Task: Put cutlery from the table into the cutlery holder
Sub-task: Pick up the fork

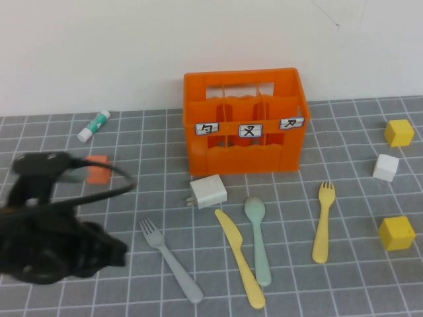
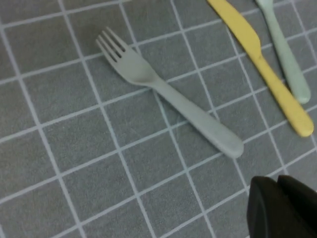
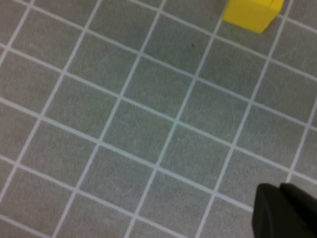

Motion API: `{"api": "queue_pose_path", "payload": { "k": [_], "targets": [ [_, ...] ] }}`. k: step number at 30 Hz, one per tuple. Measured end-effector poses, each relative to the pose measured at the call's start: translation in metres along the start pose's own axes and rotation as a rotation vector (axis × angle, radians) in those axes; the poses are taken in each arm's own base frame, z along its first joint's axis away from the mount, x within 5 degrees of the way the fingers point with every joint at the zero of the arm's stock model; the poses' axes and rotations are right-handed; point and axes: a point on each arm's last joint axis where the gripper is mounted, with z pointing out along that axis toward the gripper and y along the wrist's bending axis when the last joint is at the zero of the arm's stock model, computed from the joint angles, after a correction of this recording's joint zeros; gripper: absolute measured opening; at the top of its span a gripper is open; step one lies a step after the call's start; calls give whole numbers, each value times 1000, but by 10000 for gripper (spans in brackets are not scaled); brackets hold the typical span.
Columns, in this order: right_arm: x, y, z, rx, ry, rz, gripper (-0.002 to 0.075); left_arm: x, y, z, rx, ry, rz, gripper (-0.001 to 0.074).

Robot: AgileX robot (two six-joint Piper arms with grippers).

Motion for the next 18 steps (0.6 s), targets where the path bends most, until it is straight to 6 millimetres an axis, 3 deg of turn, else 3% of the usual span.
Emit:
{"api": "queue_pose_path", "payload": {
  "k": [4, 9, 13, 18],
  "targets": [
    [1, 1, 0, -10, 16, 0, -3, -11, -17, 12, -96, 83, 59, 0],
    [0, 4, 0, -39, -1, 28, -3, -9, -42, 39, -270, 244, 71, 0],
    [-2, 6, 0, -68, -22, 59, -3, -3, -58, 67, -292, 290, 142, 0],
    [-4, 6, 0, -69, -37, 67, -3, -3, -60, 97, -288, 268, 87, 0]
  ]
}}
